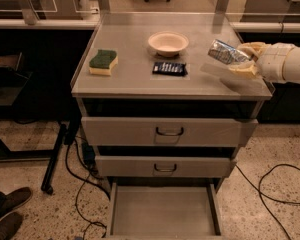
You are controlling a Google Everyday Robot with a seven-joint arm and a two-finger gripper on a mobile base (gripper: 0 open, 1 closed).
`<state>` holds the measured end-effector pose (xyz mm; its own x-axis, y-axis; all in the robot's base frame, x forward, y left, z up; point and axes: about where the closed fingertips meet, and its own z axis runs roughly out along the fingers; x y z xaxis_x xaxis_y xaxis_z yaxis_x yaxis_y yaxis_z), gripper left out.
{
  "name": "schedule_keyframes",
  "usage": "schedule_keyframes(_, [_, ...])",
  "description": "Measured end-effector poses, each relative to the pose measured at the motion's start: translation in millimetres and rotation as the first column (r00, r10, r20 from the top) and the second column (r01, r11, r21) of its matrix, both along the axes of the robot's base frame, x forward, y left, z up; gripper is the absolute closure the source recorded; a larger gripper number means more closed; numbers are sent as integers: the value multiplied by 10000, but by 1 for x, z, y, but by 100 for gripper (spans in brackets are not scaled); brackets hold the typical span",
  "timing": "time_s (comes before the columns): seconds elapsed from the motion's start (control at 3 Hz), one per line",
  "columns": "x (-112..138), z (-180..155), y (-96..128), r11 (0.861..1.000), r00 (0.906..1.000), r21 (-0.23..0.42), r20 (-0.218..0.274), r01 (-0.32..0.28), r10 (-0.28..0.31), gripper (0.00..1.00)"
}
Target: Pick redbull can from bottom drawer and place on counter
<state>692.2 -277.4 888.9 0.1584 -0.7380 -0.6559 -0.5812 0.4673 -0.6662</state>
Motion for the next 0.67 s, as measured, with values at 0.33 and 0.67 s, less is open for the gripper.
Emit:
schedule_keyframes(0.33, [4,-6,2,9999,9996,-88,-268,-53,51,100])
schedule_keyframes(0.67, [10,-18,1,10000,9978,-96,-669,-17,10,100])
